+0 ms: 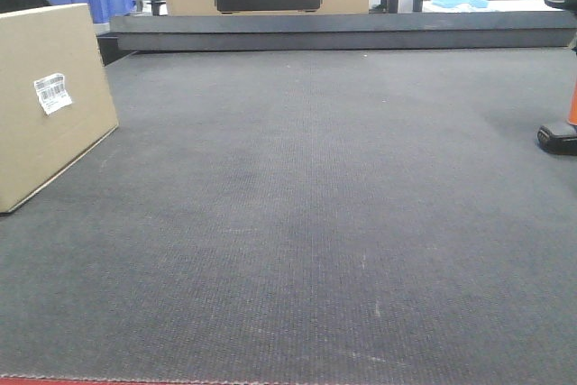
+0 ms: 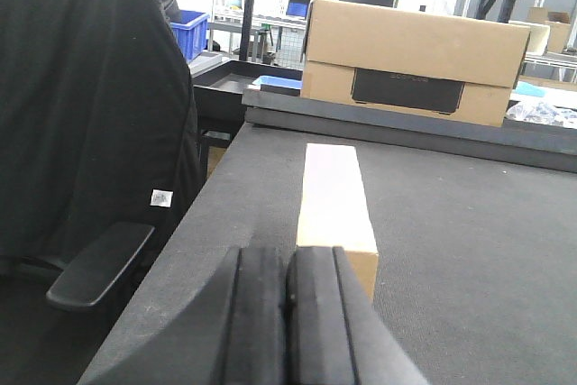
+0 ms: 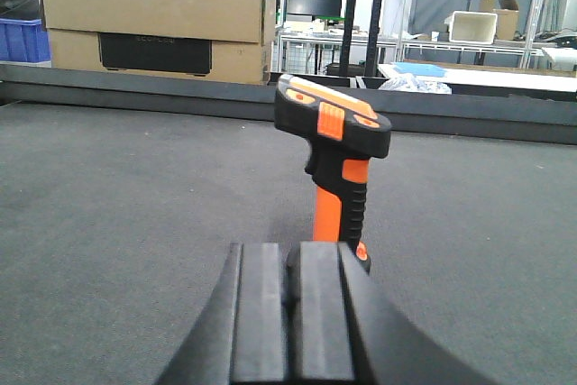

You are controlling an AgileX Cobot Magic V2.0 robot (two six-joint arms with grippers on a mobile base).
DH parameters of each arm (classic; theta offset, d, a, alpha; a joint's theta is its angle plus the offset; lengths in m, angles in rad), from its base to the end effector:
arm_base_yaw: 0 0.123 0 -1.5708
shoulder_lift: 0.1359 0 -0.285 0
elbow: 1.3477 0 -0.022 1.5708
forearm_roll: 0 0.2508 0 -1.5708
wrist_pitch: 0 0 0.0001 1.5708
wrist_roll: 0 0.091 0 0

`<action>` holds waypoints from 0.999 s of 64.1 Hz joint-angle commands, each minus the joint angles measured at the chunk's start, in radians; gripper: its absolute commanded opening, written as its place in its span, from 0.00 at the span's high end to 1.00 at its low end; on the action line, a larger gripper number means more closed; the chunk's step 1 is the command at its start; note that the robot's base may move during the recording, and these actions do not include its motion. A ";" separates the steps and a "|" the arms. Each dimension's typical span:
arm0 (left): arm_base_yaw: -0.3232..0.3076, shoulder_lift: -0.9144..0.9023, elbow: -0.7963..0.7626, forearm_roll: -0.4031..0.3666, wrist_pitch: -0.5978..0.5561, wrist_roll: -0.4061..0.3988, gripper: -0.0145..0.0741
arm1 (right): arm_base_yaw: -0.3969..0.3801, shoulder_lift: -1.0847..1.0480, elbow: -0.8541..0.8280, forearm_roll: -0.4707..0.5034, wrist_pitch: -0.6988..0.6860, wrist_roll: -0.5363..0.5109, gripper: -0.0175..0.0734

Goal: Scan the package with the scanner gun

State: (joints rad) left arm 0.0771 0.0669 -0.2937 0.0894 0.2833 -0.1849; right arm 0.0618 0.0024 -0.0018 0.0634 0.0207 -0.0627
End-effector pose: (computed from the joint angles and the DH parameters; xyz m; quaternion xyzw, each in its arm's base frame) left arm 0.0432 0.0056 0.2816 -0.0701 0.6922 0.0008 0.7182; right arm 0.0564 0.0036 0.2118 -0.0214 0.6831 0.0233 0.7297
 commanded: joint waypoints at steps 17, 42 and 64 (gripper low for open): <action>0.001 -0.005 0.001 0.003 -0.021 0.001 0.96 | 0.001 -0.002 0.002 0.002 -0.028 -0.007 0.99; 0.001 -0.005 0.001 0.003 -0.021 0.001 0.96 | 0.001 -0.002 0.002 0.002 -0.028 -0.007 0.99; -0.034 -0.048 0.199 0.017 -0.218 0.001 0.96 | 0.001 -0.002 0.002 0.002 -0.028 -0.007 0.99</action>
State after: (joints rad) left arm 0.0661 0.0373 -0.1545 0.1236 0.1436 -0.1849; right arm 0.0618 0.0024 0.0000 0.0634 0.0149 -0.0627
